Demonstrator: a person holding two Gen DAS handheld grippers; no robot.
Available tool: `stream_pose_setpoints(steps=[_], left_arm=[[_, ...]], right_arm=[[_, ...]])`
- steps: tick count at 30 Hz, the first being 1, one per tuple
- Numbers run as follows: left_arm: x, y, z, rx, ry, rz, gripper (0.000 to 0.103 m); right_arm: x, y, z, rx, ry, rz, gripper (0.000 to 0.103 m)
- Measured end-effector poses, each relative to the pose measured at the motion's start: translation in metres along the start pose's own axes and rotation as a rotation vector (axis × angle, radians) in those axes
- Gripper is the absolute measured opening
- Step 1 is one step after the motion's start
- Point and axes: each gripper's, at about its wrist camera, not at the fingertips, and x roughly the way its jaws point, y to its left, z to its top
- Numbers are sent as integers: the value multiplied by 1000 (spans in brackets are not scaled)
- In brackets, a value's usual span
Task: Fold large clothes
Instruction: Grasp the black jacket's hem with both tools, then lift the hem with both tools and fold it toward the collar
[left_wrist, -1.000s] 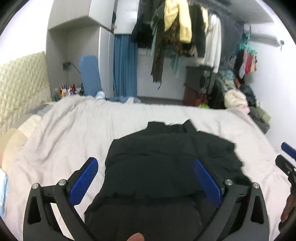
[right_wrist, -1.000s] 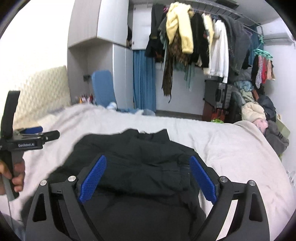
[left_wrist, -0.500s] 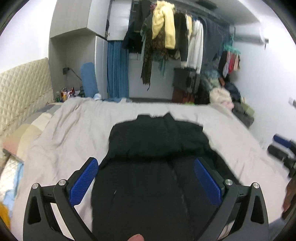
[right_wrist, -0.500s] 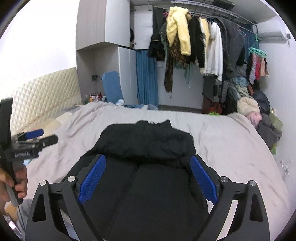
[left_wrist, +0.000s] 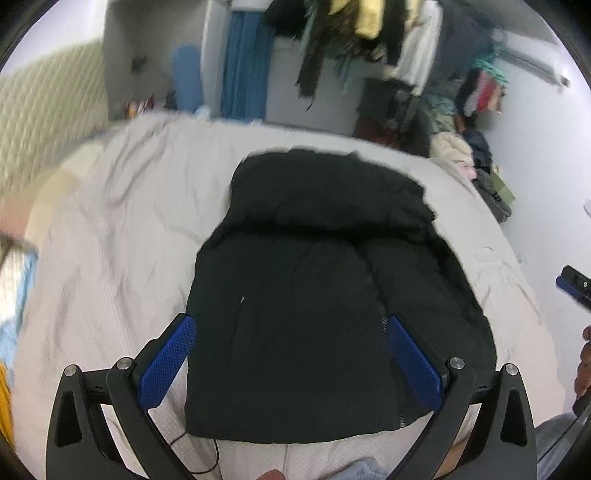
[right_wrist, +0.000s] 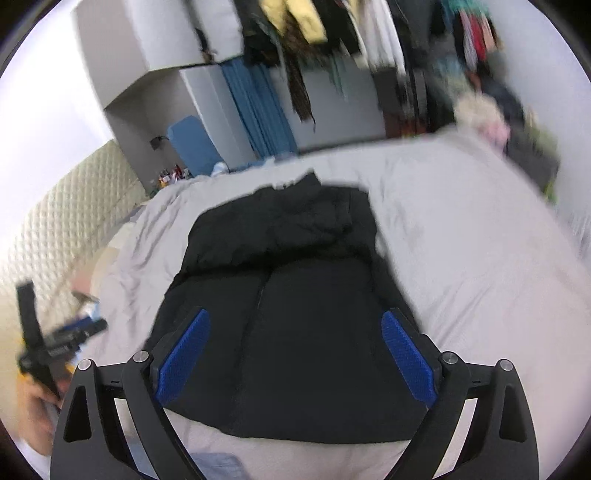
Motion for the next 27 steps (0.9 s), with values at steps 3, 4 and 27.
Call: stream_pose_setpoints(steps=[3,4,27], left_arm=[[32,30,-2,-74,63,0,103],[40,39,-5,-96,86,-8,103],[157,139,-69,-447,354,-64,102]], right_arm=[[33,-24,-2,24,35,-23,94],[44,-34,-4,30,46,-25,94],[147,-216,-67,534,301,9,93]])
